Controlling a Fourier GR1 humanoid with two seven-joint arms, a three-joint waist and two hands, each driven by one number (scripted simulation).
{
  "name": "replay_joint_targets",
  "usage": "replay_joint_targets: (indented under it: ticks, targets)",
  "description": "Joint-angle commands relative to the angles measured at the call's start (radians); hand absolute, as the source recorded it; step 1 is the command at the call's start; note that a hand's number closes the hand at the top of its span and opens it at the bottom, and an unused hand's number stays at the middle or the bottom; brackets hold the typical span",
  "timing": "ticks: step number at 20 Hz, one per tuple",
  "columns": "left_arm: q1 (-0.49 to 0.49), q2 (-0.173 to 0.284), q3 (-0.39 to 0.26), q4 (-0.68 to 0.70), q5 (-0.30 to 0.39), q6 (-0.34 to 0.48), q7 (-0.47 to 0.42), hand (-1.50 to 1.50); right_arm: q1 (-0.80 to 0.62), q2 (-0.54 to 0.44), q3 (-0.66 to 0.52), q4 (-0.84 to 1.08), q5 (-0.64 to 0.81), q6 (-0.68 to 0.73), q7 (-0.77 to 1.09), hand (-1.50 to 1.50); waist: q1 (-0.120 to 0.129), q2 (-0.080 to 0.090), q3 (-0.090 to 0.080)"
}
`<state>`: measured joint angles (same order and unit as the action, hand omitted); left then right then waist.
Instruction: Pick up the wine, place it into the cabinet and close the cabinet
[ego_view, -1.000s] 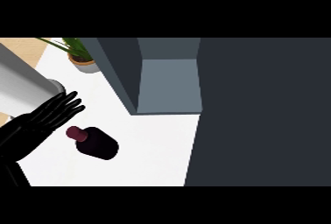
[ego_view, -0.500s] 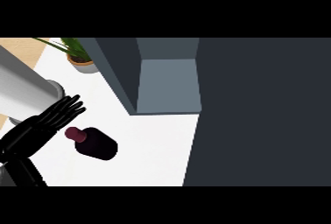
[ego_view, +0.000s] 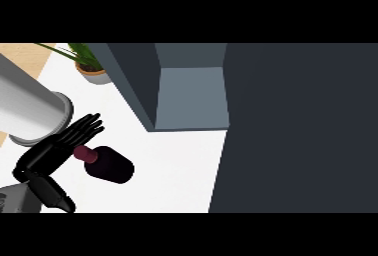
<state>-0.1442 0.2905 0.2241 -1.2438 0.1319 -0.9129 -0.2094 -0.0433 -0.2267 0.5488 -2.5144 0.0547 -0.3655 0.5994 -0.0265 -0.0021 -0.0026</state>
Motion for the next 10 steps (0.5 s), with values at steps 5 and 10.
replay_joint_targets:
  ticks: [5,10]
  targets:
    - [-0.067,-0.011,-0.055,0.225,-0.2,0.05,-0.276,-1.5,0.053,-0.073,-0.002,-0.212,0.046,-0.001,0.071,-1.5,-0.008,0.002,0.0]
    - [-0.082,0.03,-0.084,0.332,-0.238,0.063,-0.385,-1.5,0.046,-0.056,0.067,-0.19,0.099,-0.044,0.049,-1.5,-0.006,0.001,-0.001]
